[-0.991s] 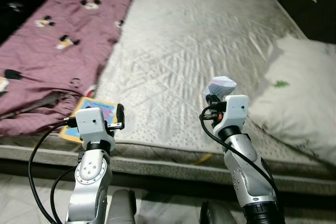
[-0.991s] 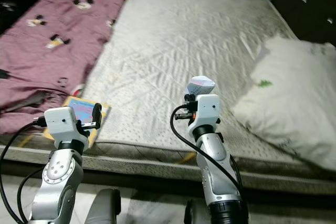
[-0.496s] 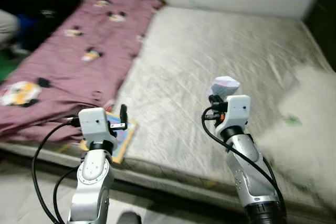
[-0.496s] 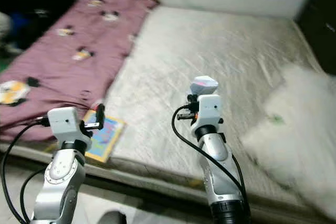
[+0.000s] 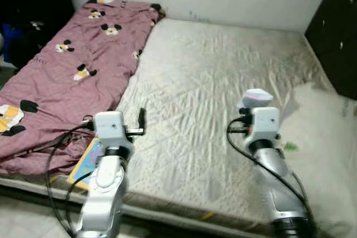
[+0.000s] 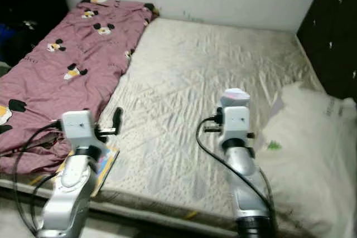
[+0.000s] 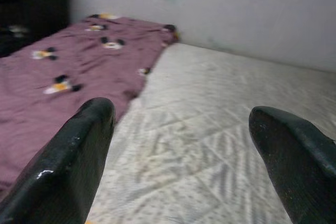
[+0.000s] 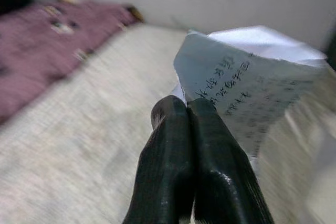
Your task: Clean up the room
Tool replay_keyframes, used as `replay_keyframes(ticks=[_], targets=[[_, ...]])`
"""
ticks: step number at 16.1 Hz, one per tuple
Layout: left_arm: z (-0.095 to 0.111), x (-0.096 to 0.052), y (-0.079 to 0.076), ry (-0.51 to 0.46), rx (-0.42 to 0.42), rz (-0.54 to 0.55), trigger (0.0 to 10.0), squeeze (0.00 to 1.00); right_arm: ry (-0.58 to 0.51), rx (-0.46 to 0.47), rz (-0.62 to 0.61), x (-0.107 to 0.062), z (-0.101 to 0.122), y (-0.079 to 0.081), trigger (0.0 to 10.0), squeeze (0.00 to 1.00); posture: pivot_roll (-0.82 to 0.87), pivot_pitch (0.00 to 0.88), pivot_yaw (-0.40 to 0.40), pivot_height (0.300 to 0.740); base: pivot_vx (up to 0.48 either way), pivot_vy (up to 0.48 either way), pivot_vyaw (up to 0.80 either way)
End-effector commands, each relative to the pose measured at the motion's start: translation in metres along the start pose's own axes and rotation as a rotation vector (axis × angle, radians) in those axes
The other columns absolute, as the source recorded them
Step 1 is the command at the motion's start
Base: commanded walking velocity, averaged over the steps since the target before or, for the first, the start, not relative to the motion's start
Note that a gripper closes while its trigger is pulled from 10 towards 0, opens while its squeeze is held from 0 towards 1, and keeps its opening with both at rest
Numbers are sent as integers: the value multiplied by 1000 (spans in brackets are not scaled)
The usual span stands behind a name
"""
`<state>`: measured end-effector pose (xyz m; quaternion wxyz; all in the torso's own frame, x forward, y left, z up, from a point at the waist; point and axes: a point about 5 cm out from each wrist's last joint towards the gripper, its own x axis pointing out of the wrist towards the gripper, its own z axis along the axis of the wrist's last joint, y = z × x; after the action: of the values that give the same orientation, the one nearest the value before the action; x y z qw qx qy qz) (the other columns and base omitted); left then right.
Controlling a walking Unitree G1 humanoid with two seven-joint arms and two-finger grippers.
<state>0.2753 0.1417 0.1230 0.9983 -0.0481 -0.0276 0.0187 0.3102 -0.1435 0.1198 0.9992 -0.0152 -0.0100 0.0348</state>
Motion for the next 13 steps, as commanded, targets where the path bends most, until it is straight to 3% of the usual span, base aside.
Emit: replay_keyframes(ticks=[1,5,9,11,13], targets=[[-3,-2,6,10,1,26,10000,0,-20,-4,26,3,4,9,10000,0,65,17,-11,740,0,0,0],[-2,-1,5,8,-1,17,10000,0,-11,-3,17,5,3,8,10000,0,71,15,-32,740,0,0,0],[12,10,7,-40,28,-9,10000,0,-49,-61,80,17,23,20,10000,0,31,58,-68,740,0,0,-627],[3,5,8,-3,18,3,10000,0,-2,-28,50,16,11,21,10000,0,40,57,-46,740,0,0,-650],[2,1,5,2,9,-8,10000,0,-6,-14,57,15,11,25,10000,0,44,54,-36,740,0,0,0]])
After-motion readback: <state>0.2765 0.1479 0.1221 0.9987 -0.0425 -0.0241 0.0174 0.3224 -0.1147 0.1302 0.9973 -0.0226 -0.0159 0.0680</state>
